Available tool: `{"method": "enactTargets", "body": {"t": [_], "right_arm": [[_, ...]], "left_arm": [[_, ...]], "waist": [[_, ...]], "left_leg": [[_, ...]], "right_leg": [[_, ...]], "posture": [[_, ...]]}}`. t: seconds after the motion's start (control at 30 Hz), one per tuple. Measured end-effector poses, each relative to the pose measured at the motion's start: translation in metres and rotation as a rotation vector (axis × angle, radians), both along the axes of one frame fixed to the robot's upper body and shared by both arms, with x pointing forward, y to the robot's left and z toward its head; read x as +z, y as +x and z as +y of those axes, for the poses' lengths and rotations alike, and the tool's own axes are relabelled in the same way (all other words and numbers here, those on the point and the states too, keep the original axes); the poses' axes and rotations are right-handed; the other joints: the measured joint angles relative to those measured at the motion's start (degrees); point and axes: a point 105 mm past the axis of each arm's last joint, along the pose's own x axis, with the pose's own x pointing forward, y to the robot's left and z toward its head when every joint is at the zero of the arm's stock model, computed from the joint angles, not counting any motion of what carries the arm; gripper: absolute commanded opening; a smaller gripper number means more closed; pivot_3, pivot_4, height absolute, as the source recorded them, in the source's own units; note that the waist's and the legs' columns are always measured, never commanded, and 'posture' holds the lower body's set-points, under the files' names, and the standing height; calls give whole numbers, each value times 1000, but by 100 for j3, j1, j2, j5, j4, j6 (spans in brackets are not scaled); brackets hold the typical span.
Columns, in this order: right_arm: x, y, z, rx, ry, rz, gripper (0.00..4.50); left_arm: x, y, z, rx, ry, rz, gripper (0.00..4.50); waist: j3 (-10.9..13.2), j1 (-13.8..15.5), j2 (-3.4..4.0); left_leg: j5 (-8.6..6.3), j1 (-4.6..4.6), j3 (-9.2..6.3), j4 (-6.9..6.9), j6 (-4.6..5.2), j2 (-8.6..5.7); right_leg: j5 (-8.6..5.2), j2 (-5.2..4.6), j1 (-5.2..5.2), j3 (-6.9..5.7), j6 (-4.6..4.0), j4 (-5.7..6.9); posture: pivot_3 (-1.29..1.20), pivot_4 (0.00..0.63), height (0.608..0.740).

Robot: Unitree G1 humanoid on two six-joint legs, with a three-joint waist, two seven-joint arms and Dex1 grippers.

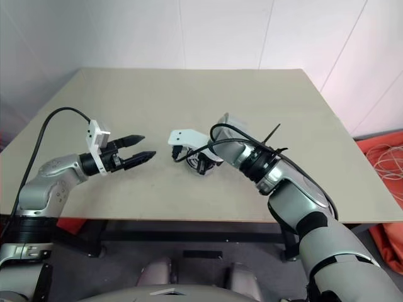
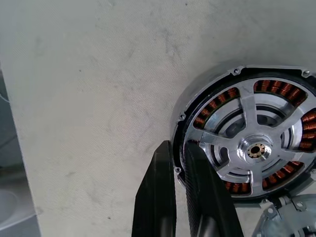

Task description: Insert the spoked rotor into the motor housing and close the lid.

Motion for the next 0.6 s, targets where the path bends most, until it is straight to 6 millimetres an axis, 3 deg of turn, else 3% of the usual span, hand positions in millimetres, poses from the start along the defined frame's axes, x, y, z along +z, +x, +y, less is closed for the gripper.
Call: {"method": "enactTargets", "body": {"t": [0.33, 0.47, 0.6], "right_arm": [[10, -6, 2, 103, -11, -62, 4479], [24, -22, 4, 293, -3, -84, 4479], [32, -17, -2, 561, -84, -278, 4479]], "left_arm": [[-2, 0, 1, 4, 8, 6, 4500], [-2, 1, 1, 4, 10, 8, 4500], [-3, 1, 1, 3, 12, 8, 4500]], "waist": [[0, 10, 0], [0, 38, -1], [-1, 78, -1]], "left_leg": [[2, 3, -1, -1, -4, 0], [2, 4, -1, -2, -3, 0], [3, 8, 1, 0, -5, 1]], "right_leg": [[0, 0, 2, 0, 0, 1], [0, 0, 3, 0, 0, 0], [0, 0, 4, 2, 0, 2]], "posture": [[0, 0, 740], [0, 0, 740], [0, 0, 740]]}}
